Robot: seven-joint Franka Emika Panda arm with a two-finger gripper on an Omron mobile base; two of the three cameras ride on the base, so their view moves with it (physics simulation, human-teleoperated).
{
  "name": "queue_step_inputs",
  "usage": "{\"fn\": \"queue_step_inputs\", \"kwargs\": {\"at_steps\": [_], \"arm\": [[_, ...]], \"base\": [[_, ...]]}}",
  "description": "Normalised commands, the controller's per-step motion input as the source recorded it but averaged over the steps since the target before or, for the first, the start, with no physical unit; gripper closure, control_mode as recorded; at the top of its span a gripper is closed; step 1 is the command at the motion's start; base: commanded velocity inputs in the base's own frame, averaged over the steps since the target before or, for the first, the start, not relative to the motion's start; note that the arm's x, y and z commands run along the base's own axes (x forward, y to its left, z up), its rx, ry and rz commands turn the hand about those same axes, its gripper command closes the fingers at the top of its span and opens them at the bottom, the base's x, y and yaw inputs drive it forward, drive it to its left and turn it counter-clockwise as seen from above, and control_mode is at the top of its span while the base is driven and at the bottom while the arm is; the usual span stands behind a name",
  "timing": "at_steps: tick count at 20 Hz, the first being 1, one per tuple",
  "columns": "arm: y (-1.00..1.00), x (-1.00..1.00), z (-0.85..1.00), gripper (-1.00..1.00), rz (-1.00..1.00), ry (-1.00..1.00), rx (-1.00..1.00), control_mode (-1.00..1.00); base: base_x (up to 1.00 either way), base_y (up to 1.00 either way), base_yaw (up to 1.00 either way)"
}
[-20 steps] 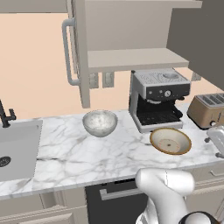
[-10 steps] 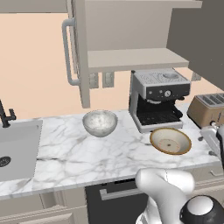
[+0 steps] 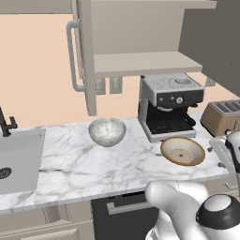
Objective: Open the cabinet. Pick the bowls from the counter and place them in the cabinet. Then close the cabinet.
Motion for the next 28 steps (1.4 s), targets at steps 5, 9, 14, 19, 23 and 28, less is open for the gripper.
{"fn": "queue_step_inputs", "kwargs": {"at_steps": [5,9,14,19,23,28], "arm": [[0.0,0.28,-0.26,-1.0,0.0,0.0,0.04,-1.0],[0.0,0.24,-0.11,-1.0,0.0,0.0,0.0,-1.0],[0.0,0.23,-0.06,-1.0,0.0,0.0,0.0,-1.0],[0.0,0.17,-0.12,-1.0,0.0,0.0,0.0,-1.0],[0.0,0.07,-0.23,-1.0,0.0,0.0,0.02,-1.0],[0.0,0.12,-0.3,-1.0,0.0,0.0,0.0,-1.0]], "base": [[0.0,0.0,0.0],[0.0,0.0,0.0],[0.0,0.0,0.0],[0.0,0.0,0.0],[0.0,0.0,0.0],[0.0,0.0,0.0]]}}
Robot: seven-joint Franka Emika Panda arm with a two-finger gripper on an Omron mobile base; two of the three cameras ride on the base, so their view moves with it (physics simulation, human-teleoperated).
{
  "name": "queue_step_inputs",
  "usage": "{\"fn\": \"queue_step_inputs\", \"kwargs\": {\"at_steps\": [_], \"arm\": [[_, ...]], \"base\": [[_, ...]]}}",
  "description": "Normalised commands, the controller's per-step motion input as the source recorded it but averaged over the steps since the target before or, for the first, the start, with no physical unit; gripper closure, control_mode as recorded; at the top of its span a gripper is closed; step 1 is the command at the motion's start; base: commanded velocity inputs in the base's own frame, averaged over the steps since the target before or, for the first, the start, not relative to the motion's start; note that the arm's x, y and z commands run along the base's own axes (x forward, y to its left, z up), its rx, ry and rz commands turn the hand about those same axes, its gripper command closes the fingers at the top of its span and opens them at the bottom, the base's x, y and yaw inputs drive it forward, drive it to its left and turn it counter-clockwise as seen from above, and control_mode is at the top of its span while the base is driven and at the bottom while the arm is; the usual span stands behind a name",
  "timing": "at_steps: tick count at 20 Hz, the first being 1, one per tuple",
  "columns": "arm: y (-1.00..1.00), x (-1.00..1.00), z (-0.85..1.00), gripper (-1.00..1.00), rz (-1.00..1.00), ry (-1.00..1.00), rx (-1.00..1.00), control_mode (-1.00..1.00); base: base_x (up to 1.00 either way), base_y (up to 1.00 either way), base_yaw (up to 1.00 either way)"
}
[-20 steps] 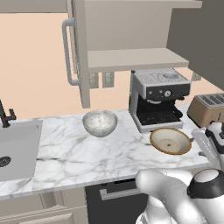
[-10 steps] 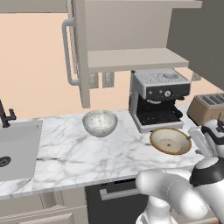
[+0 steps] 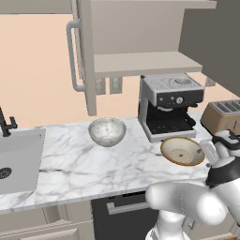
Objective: Open the cabinet. Pick the bowls from the counter and place them in the cabinet. Then close the cabinet.
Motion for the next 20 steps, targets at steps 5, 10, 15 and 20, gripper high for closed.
{"fn": "queue_step_inputs", "kwargs": {"at_steps": [5,10,15,20], "arm": [[0.0,0.08,-0.22,-1.0,0.0,0.0,0.0,-1.0],[0.0,0.02,-0.16,-1.0,0.0,0.0,0.01,-1.0],[0.0,0.02,-0.25,-1.0,0.0,0.0,0.02,-1.0],[0.26,0.0,-0.3,1.0,0.0,0.0,0.02,-1.0]], "base": [[0.0,0.0,0.0],[0.0,0.0,0.0],[0.0,0.0,0.0],[0.0,0.0,0.0]]}}
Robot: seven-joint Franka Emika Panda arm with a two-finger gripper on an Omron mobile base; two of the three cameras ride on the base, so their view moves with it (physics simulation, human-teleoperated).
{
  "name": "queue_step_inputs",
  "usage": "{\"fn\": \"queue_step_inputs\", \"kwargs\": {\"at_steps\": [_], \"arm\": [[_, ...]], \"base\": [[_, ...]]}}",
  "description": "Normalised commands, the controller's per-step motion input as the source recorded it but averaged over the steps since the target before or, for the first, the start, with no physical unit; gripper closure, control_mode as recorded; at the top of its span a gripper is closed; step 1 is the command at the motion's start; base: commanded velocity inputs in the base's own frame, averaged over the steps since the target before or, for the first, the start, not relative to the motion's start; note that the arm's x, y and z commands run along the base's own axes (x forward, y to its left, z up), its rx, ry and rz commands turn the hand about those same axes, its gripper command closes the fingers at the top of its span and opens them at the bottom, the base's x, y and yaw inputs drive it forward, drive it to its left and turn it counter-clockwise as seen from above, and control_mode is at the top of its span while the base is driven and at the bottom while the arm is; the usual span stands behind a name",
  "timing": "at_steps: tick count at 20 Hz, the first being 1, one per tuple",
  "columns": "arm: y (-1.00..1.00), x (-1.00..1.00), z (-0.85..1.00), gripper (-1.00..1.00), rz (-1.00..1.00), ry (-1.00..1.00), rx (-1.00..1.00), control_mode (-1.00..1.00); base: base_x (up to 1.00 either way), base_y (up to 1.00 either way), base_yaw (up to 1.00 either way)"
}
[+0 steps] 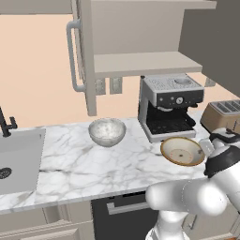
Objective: Open the cabinet. Pick the bowls from the counter and place them in the cabinet. Then close the cabinet.
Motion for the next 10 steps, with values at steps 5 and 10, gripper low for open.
{"fn": "queue_step_inputs", "kwargs": {"at_steps": [5,10], "arm": [[0.31,0.0,-0.22,1.0,0.0,-0.02,0.0,-1.0],[0.35,0.0,-0.23,1.0,0.0,-0.02,0.0,-1.0]], "base": [[0.0,0.0,0.0],[0.0,0.0,0.0]]}}
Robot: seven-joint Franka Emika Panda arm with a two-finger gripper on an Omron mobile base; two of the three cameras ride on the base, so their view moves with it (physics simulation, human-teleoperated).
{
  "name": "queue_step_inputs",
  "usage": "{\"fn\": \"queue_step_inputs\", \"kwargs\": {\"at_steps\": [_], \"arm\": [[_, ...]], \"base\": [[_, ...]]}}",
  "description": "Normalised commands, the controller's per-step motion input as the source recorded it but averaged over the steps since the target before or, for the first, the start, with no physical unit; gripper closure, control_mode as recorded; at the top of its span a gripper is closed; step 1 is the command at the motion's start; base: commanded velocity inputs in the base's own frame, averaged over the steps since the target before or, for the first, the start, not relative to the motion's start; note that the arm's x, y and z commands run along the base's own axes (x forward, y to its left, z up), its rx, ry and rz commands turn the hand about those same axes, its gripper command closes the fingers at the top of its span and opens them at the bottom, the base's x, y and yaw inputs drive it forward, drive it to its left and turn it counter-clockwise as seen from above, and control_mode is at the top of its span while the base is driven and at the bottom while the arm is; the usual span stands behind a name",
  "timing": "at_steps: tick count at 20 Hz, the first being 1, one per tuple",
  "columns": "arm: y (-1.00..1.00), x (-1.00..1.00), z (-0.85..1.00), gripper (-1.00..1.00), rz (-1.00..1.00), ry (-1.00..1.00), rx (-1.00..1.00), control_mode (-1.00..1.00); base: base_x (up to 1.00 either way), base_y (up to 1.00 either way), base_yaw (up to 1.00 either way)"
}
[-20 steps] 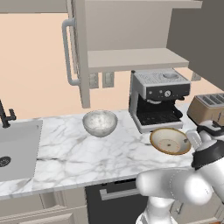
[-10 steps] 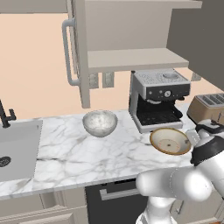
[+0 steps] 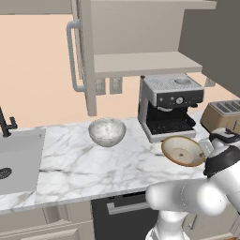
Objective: Open the cabinet. Pick the bowls from the counter and place them in the cabinet. Then close the cabinet.
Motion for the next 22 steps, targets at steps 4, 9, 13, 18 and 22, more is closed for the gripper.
{"fn": "queue_step_inputs", "kwargs": {"at_steps": [4,9,13,18,22], "arm": [[0.36,0.0,-0.24,1.0,0.0,-0.01,0.0,-1.0],[0.19,-0.12,-0.02,1.0,0.0,-0.03,0.0,-1.0],[0.0,-0.79,0.43,1.0,0.0,-0.17,0.01,-1.0],[0.0,-0.86,0.84,1.0,0.0,-0.17,0.0,-1.0],[0.08,-0.76,0.99,1.0,0.0,-0.08,0.0,-1.0]], "base": [[0.0,0.0,0.0],[0.0,0.0,0.0],[0.0,0.0,0.0],[0.0,0.0,0.0],[0.0,0.0,0.0]]}}
